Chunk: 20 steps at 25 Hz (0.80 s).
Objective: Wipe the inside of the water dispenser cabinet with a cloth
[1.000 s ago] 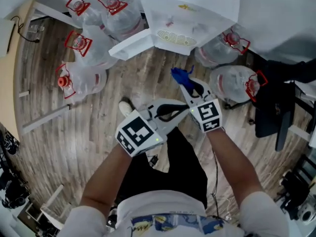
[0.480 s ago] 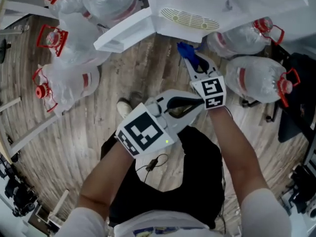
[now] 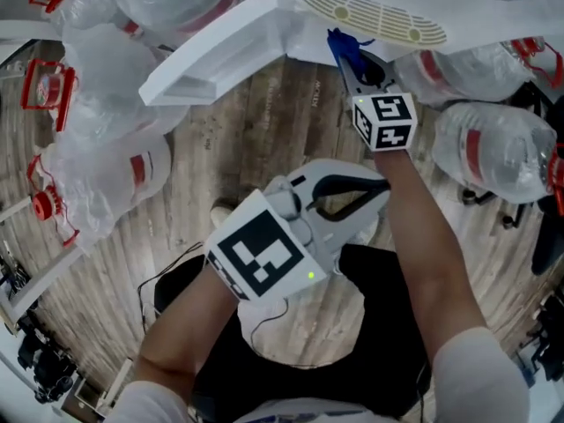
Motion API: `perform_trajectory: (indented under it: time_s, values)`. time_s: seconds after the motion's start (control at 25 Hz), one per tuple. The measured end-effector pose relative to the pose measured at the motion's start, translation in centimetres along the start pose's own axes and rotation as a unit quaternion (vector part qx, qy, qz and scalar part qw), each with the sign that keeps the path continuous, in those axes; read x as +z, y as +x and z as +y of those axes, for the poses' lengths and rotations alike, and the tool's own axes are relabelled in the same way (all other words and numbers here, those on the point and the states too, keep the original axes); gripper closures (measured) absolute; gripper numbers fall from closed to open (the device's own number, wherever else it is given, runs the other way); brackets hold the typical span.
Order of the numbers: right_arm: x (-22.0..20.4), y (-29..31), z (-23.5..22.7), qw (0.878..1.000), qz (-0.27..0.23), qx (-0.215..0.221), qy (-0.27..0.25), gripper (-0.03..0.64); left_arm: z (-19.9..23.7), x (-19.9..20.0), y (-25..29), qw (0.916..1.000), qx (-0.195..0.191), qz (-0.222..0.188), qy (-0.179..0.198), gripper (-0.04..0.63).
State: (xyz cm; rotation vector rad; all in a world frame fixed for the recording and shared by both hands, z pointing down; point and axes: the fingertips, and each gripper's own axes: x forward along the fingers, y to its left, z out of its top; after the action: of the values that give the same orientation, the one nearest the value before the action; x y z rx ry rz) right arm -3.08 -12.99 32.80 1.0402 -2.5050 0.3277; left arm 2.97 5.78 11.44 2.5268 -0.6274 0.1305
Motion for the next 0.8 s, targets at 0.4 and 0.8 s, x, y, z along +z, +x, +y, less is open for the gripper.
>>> perform_trajectory:
  time_s: [0.4, 0.8]
  values:
    - [-4.1, 9.1, -5.2, 0.997, -0.062, -0.040, 0.030, 0.548, 5.5, -5.5, 0.8, 0.9991, -0.034, 0.018, 0.020, 0.593]
    - [-5.2, 16.7, -9.1, 0.994, -0.099, -0.053, 0.009, 0.548, 9.5, -7.5, 1.9, 0.9970, -0.044, 0.039, 0.049, 0.592]
